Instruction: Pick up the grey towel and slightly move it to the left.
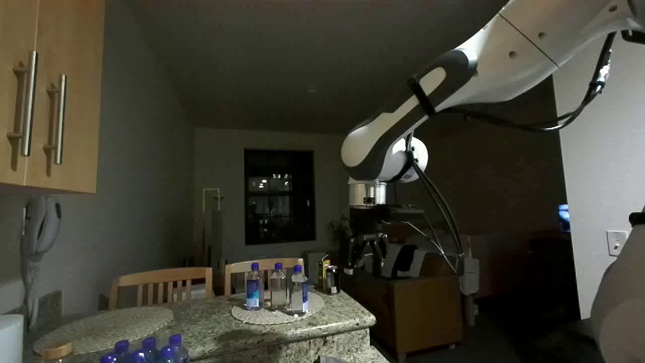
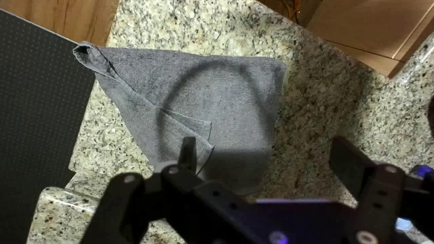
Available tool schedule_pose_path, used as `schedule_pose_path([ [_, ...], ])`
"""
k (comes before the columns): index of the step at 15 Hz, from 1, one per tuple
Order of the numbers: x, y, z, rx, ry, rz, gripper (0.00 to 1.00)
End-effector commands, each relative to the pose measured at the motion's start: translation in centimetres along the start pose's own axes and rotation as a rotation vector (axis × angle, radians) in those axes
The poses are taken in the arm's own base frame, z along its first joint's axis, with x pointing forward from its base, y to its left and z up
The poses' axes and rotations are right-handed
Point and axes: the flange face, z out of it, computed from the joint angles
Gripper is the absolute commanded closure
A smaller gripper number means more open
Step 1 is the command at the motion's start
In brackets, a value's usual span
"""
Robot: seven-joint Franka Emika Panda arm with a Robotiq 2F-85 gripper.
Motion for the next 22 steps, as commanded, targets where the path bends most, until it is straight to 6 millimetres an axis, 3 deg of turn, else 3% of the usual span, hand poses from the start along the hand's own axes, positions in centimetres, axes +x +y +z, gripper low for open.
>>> schedule_pose_path([
  [1, 0.02, -0.01, -0.05, 0.0, -0.001, 0.0, 0.0],
  [22, 0.66, -0.48, 0.27, 0.007, 0.022, -0.005, 0.0],
])
